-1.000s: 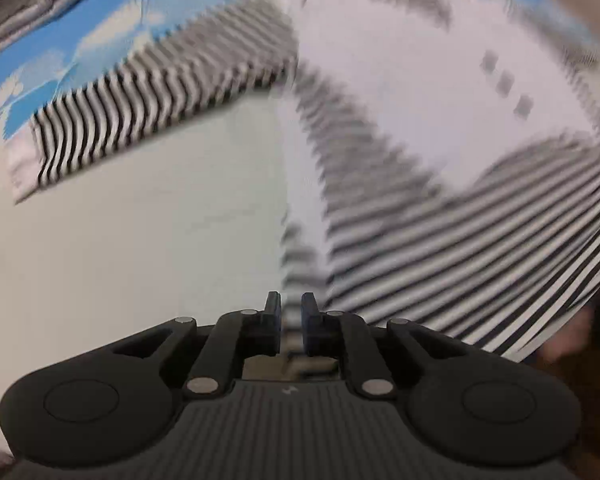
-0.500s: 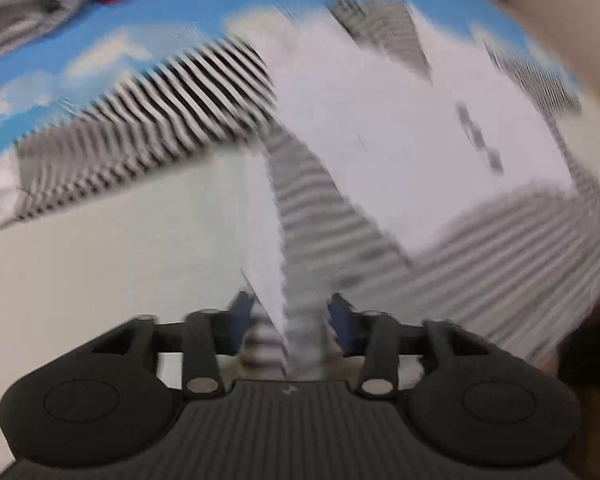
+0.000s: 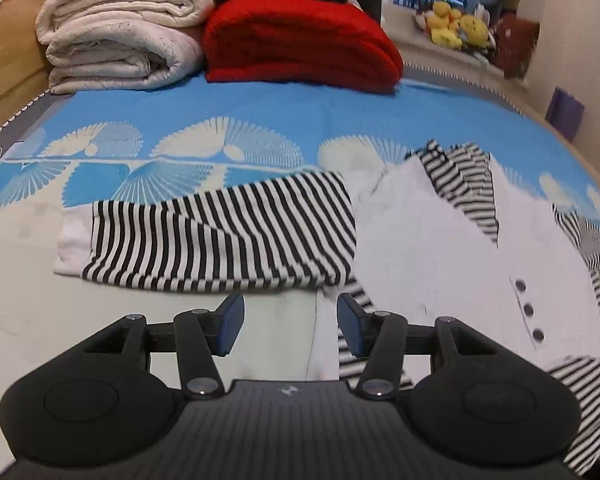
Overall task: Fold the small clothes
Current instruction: 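Grasp the white-tipped striped cuff with the left tool and lift it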
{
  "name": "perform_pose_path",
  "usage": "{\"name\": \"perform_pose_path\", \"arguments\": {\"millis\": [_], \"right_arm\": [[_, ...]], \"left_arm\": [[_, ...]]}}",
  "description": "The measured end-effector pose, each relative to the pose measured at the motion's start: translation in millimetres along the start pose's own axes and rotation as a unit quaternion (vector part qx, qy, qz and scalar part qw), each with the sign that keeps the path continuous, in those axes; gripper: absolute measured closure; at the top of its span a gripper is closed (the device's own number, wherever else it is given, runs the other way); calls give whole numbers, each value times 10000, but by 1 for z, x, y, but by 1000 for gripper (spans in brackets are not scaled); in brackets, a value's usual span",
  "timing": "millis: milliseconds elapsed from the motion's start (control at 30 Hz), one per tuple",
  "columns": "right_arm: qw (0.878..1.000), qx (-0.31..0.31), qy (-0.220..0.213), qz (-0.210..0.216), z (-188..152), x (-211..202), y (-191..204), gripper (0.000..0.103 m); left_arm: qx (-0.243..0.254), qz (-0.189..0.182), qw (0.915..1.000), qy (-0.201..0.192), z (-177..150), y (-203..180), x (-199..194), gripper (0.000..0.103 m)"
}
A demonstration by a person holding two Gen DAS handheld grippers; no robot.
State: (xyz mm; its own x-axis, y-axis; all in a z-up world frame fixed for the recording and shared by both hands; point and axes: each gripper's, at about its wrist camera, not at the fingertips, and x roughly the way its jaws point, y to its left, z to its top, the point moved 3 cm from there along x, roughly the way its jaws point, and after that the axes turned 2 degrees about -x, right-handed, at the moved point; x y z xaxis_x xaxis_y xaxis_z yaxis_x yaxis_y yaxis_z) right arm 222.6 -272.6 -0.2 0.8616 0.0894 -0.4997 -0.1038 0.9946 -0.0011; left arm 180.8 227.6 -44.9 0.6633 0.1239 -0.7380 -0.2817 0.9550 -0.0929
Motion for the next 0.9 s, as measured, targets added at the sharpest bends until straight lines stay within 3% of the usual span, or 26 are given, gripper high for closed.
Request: {"name": "perform_pose_path", "arguments": {"millis": [233, 400, 467, 533, 600, 700, 900], "right_arm": [[9968, 656, 152, 430, 55, 39, 63, 57], [9922, 1100, 241, 530, 44, 85, 100, 52], [9908, 1128, 648, 381, 28, 106, 113, 52], [9840, 1227, 1014, 800, 21, 123, 131, 51], [9841, 1011, 976, 1087, 27, 127, 147, 52], [9903, 517, 683, 1094, 39, 128, 162, 52], [9859, 677, 1047, 1113, 38, 150, 169, 52]], "left_arm": [[-388, -2, 9991, -165, 23, 35, 26, 45], [-1181, 196, 9928, 19, 27, 92, 55, 42], [-1587, 310, 9868, 55, 28, 120, 63, 42], [-2020, 337, 9788, 33, 29, 144, 70, 42], [-2554, 344, 9662, 33, 28, 170, 78, 42], [-3130, 451, 9487, 71, 26, 201, 87, 42], [-3428, 803, 9355, 292, 17, 231, 108, 42]]}}
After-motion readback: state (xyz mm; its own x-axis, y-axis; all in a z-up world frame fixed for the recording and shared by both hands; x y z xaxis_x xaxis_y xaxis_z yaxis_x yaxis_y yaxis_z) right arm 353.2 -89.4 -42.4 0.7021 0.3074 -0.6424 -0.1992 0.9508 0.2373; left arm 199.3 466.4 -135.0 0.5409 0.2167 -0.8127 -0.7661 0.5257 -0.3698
